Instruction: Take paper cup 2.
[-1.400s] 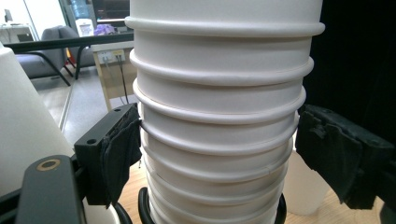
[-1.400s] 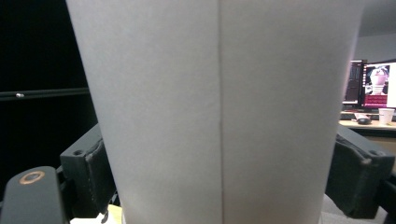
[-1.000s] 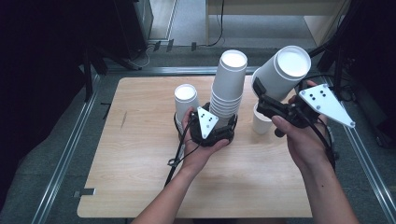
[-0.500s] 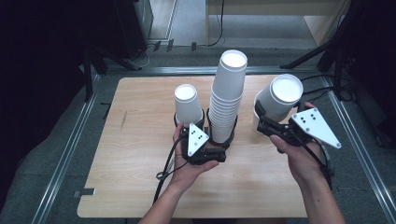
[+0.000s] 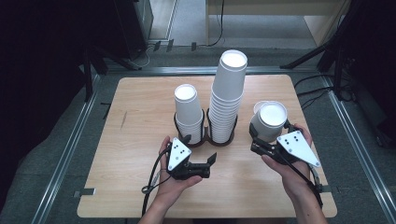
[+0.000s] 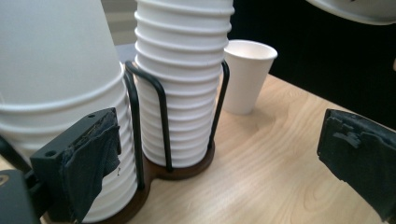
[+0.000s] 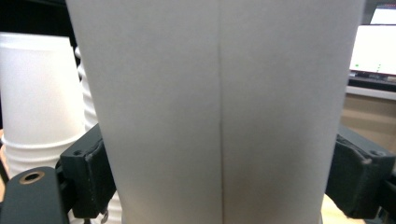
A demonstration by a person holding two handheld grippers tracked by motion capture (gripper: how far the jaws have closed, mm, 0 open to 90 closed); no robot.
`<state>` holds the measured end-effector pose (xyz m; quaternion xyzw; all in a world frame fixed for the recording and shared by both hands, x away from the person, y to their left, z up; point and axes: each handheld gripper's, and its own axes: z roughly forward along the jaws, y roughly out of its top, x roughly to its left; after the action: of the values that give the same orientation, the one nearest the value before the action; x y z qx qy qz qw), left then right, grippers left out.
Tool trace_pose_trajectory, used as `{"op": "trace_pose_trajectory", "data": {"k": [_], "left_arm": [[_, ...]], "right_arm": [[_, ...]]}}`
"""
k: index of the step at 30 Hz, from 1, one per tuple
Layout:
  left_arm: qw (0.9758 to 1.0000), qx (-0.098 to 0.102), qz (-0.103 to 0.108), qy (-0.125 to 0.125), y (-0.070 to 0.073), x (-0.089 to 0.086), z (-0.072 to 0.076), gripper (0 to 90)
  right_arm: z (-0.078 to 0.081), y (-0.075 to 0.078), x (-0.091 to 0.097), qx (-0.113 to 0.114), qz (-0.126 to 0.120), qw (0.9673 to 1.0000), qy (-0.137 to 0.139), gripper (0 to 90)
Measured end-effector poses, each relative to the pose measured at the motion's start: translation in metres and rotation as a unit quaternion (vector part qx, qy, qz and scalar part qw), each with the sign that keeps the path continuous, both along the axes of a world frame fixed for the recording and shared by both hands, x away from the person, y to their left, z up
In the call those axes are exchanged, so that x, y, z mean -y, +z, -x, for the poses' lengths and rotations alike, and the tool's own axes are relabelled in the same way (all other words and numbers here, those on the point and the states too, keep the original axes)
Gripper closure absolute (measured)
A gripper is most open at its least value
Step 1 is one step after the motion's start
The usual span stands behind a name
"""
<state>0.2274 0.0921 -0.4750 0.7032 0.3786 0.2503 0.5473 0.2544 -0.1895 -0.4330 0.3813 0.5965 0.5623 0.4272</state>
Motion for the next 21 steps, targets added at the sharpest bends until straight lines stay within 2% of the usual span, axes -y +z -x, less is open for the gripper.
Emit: {"op": "trace_pose_trajectory", "data": {"k": [6, 9, 12, 13, 19, 20, 21], "left_arm": [[1.0000, -0.008, 0.000, -0.002, -0.002, -0.004, 0.005, 0.0], [0.9998, -0.015, 0.007, -0.006, -0.004, -0.007, 0.007, 0.0], [0.9998, -0.016, 0.002, -0.008, -0.006, -0.006, 0.007, 0.0], [0.9998, -0.016, 0.004, -0.011, -0.008, -0.007, 0.008, 0.0], [0.9995, -0.025, 0.004, -0.017, -0.012, -0.006, 0.009, 0.0], [0.9994, -0.027, 0.004, -0.019, -0.013, -0.006, 0.010, 0.0], [0.9992, -0.032, 0.002, -0.025, -0.014, -0.005, 0.012, 0.0]], "right_arm": [[0.004, -0.015, -0.002, -0.008, 0.011, 0.9999, 0.000, 11.8], [0.008, -0.027, -0.004, -0.013, 0.020, 0.9997, -0.001, 11.8], [0.008, -0.033, -0.006, -0.021, 0.028, 0.9994, -0.001, 11.8], [0.009, -0.038, -0.007, -0.017, 0.047, 0.9987, -0.005, 11.8], [0.011, -0.052, -0.011, -0.019, 0.075, 0.9970, -0.007, 11.8], [0.011, -0.054, -0.013, -0.017, 0.085, 0.9962, -0.009, 11.8], [0.013, -0.060, -0.016, -0.012, 0.114, 0.9933, -0.014, 11.8]]}}
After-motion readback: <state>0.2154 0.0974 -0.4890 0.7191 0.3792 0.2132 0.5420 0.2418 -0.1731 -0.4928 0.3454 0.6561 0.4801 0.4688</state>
